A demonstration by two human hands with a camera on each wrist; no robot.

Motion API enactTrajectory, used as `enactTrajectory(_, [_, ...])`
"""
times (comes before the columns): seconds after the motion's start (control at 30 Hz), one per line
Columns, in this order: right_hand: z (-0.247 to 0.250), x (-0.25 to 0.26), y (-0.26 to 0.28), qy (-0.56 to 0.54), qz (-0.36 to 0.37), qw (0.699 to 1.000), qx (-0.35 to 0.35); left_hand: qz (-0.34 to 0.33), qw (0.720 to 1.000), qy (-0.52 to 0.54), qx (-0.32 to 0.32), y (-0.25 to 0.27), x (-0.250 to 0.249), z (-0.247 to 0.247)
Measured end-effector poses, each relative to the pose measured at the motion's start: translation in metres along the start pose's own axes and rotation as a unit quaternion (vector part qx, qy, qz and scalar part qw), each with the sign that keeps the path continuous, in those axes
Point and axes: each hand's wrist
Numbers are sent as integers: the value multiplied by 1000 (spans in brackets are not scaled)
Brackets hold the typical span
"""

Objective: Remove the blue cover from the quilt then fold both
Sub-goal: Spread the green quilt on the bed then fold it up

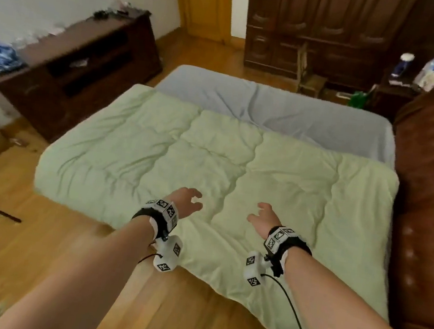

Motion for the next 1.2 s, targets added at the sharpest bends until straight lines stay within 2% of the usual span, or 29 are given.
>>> enactTrajectory(0.13, [-77,136,8,46,67,996,26,47,997,8,-59,36,139,102])
enactTrajectory(0.27, [-154,241,16,68,92,992,46,79,992,28,-99,62,251,183])
enactTrajectory(0.43, [-230,338,14,111,93,987,77,107,987,53,-108,83,351,256])
enactTrajectory(0.63, [-298,451,-28,143,124,978,91,126,980,88,-125,69,447,327])
enactTrajectory(0.9, [-414,590,-152,121,122,978,119,171,969,88,-153,-12,573,445])
enactTrajectory(1.0, [-447,633,-185,91,95,982,133,191,972,51,-128,-54,610,483])
enactTrajectory(1.1, [-462,644,-206,69,48,988,127,176,980,21,-89,-108,629,508])
enactTrajectory(1.2, [-458,623,-220,77,-21,992,100,125,991,-27,-31,-173,618,512])
Point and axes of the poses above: each hand's wrist, its own y-axis away from the middle knuckle, its own z-axis out of the back of the hand, x = y × z, and after that the axes turned 11 degrees about y, right-handed
